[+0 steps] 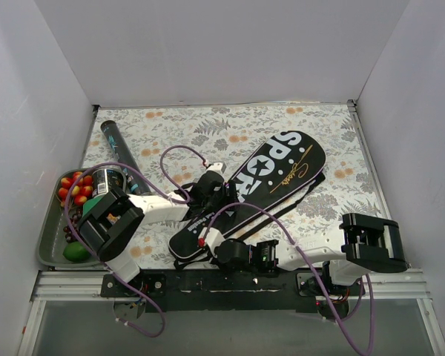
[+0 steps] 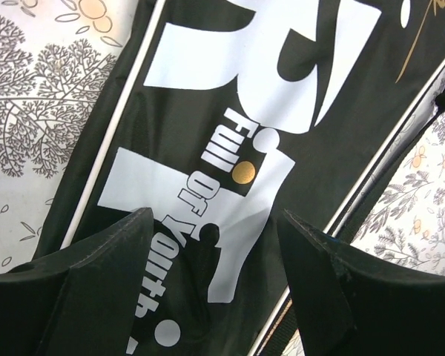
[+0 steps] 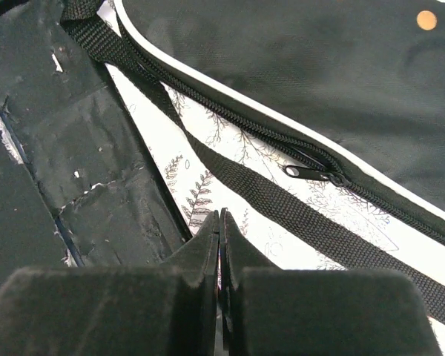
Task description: Pack up the badminton gear
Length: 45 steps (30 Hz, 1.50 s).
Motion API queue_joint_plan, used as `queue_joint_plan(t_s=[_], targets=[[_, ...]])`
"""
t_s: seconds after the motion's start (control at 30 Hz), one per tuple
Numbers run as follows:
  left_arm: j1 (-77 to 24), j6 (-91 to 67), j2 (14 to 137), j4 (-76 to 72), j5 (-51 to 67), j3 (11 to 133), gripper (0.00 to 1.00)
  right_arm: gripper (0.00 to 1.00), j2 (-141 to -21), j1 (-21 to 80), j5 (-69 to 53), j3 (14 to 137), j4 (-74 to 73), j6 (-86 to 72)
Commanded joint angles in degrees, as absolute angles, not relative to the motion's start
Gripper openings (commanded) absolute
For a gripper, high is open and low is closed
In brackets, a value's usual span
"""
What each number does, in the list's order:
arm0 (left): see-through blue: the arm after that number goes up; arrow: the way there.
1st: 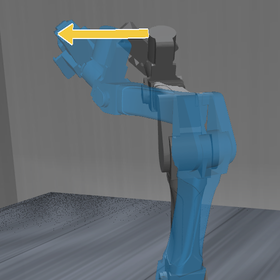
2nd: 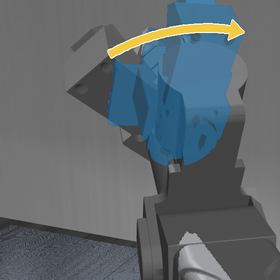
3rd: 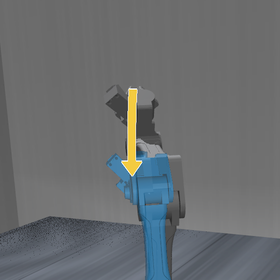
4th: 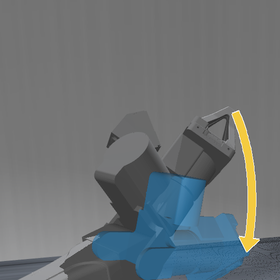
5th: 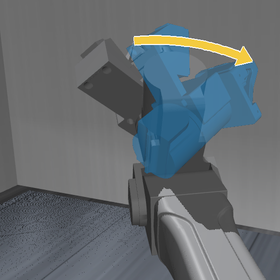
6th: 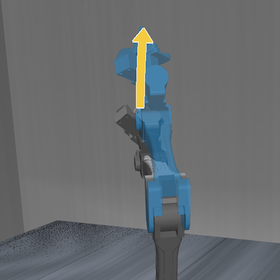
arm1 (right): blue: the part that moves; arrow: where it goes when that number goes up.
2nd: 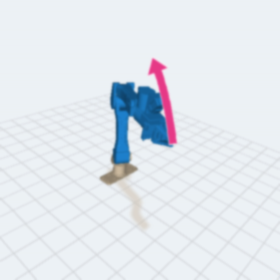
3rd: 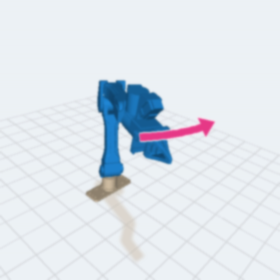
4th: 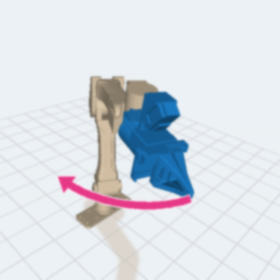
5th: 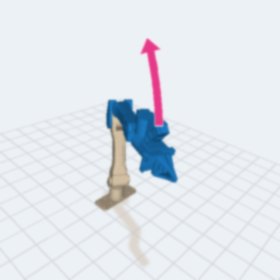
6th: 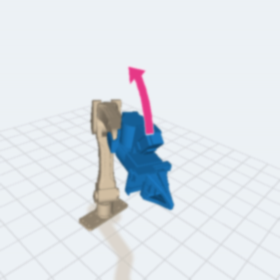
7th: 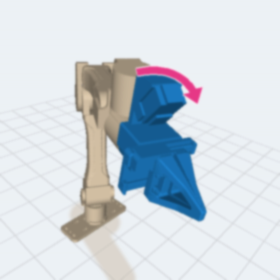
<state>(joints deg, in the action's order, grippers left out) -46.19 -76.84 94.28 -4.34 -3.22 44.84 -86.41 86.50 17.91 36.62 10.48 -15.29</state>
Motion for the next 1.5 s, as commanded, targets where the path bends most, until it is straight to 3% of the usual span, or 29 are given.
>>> queue_joint_plan(t_s=[0.0,0.47,0.6,0.63,0.83,1.07,1.2,1.47], targets=[[-46.23,-68.12,96.77,7.91,-6.15,43.50,0.71,0.01,-83.50,86.31,17.58,35.16,12.04,-17.49],[-46.58,-58.45,98.97,11.16,-6.95,56.51,0.72,0.01,-73.84,86.40,22.31,29.53,8.46,-23.02],[-46.58,-57.57,99.14,13.79,-6.77,59.06,0.69,0.36,-70.93,86.40,28.55,31.89,3.44,-26.62],[-46.58,-57.57,99.92,14.06,-6.77,59.58,0.69,0.38,-71.10,86.40,29.52,32.77,2.56,-28.72],[-46.58,-60.02,99.50,17.66,-10.54,60.55,0.68,0.40,-81.63,86.40,38.05,44.19,-3.59,-35.58],[-46.49,-63.19,88.52,22.58,-14.06,59.33,0.68,0.40,-94.55,86.40,46.74,53.95,-10.88,-47.79],[-46.41,-65.47,77.64,23.38,-12.66,56.96,0.70,0.41,-98.17,86.40,51.14,58.53,-20.46,-57.54],[-46.32,-67.76,66.72,24.61,-8.62,53.97,0.71,0.41,-100.89,86.40,53.09,60.29,-23.03,-61.61]])
